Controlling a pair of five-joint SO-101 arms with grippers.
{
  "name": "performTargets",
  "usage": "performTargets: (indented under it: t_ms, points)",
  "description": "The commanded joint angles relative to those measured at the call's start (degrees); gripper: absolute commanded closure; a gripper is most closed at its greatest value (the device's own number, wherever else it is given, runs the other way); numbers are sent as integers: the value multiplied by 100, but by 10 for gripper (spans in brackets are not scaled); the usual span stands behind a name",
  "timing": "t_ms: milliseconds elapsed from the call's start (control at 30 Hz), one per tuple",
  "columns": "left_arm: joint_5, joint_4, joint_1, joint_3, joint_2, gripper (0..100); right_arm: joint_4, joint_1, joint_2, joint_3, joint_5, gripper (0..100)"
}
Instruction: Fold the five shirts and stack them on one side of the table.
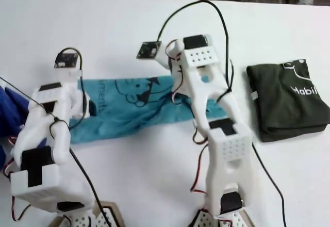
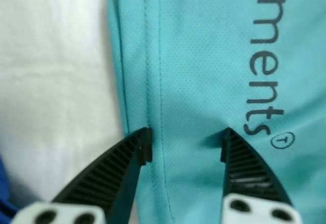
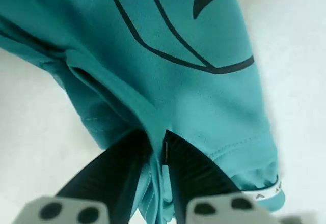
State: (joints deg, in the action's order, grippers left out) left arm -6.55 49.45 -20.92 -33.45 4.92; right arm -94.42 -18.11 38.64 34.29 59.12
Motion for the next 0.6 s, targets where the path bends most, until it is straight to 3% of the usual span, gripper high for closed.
performTargets:
  t_ms: [0, 167, 367, 567]
  points:
    - [35, -35, 62, 180, 9, 758, -277, -57, 171, 747, 35, 939]
    - [35, -35, 62, 180, 9, 758, -295, -57, 163, 976, 9, 793]
    - [35, -35, 62, 180, 9, 758, -312, 57, 163, 1301, -26, 833]
    - [35, -35, 62, 180, 9, 758, -347, 31, -303, 932, -721, 839]
